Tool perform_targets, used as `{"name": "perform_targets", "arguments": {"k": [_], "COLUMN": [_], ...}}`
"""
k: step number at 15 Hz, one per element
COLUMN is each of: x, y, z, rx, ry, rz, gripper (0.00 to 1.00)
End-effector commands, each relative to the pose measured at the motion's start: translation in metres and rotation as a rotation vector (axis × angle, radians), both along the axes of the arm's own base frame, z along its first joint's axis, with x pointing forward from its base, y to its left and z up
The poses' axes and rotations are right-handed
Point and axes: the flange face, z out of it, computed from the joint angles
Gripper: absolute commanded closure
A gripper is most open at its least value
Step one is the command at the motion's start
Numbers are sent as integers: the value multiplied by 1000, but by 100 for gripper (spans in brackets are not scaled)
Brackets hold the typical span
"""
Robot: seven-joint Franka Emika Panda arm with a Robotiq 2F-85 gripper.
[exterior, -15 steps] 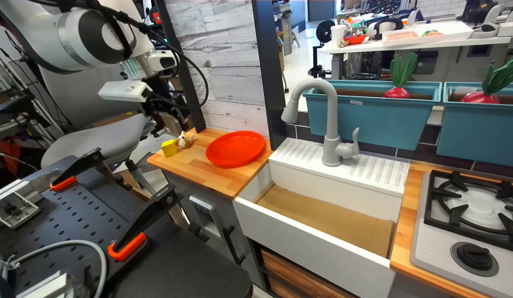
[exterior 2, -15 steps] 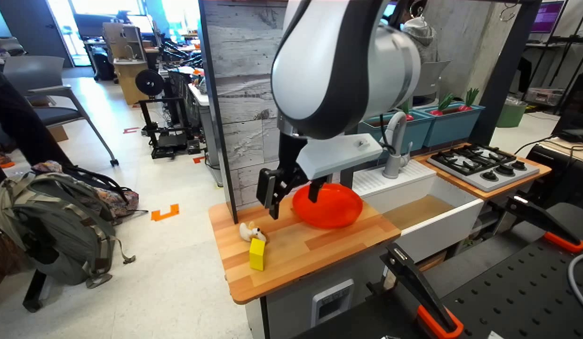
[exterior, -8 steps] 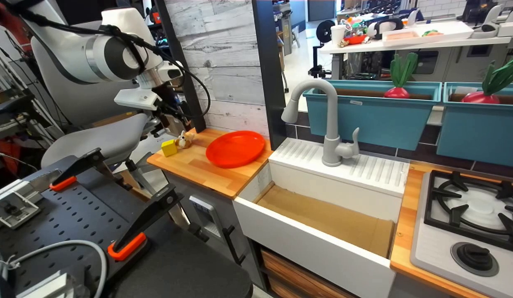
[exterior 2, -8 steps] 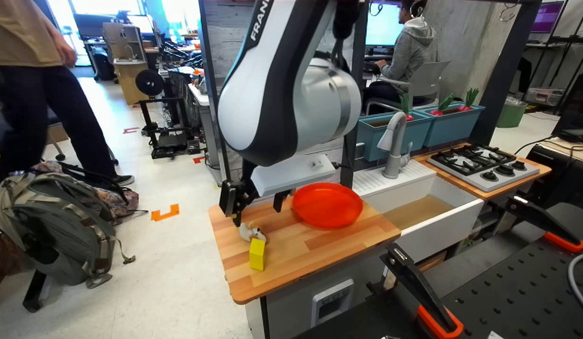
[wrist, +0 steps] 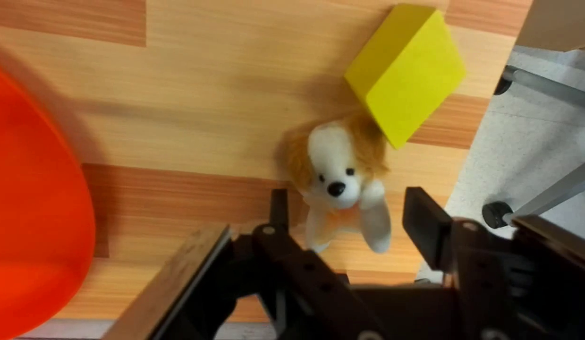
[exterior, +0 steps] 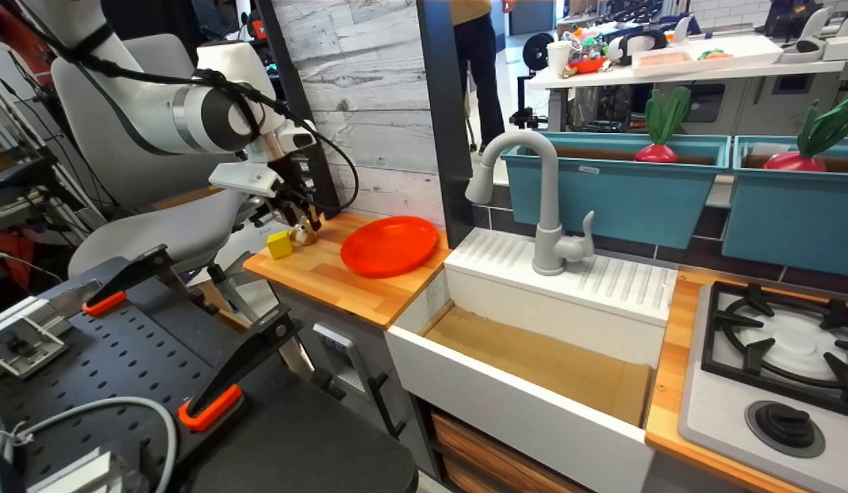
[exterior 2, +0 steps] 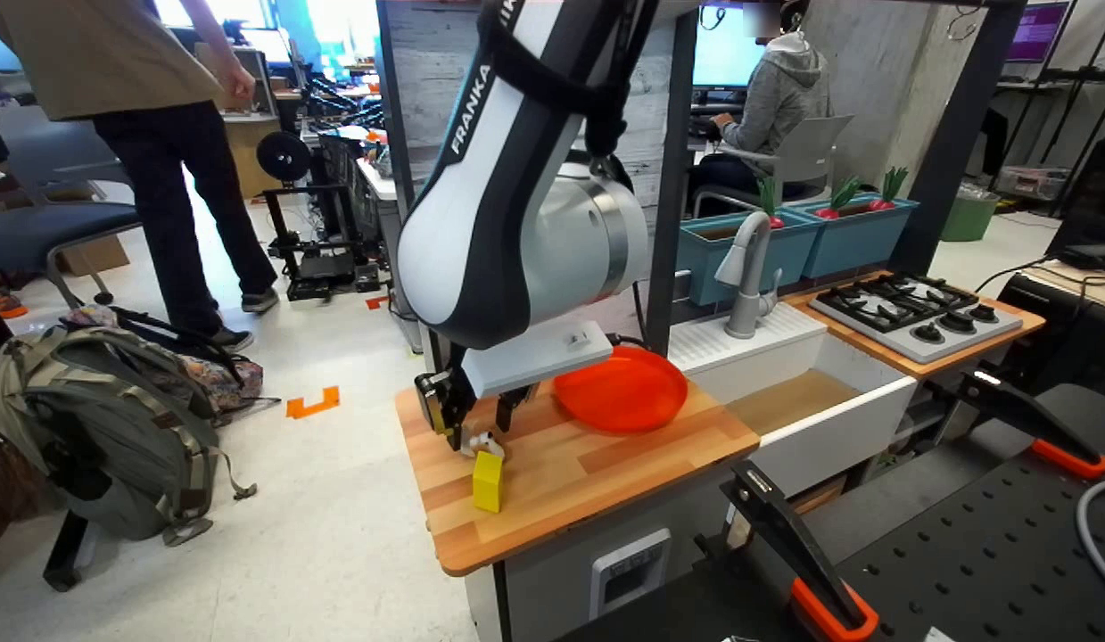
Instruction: Pick the animal plush toy from the counter and put it on the orange plate
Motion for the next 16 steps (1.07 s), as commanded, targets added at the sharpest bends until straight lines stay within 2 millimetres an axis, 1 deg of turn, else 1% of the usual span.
{"name": "perform_targets", "arguments": {"k": [1, 5, 6, 7, 8, 9, 10, 13, 14, 16], "x": [7, 10, 10, 10, 9, 8, 5, -6, -11, -19], "y": [9, 6, 6, 6, 5, 4, 3, -5, -9, -25], "z": [-7, -15, -13, -10, -2, 4, 13, 39, 49, 64], "rx": [0, -24, -26, -34, -41, -42, -47, -61, -67, -83], "ry": [25, 46, 46, 43, 31, 22, 10, -30, -44, -64], "rz": [18, 12, 13, 15, 17, 20, 24, 34, 34, 24], "gripper": [66, 97, 99, 100, 96, 99, 97, 97, 97, 97]}}
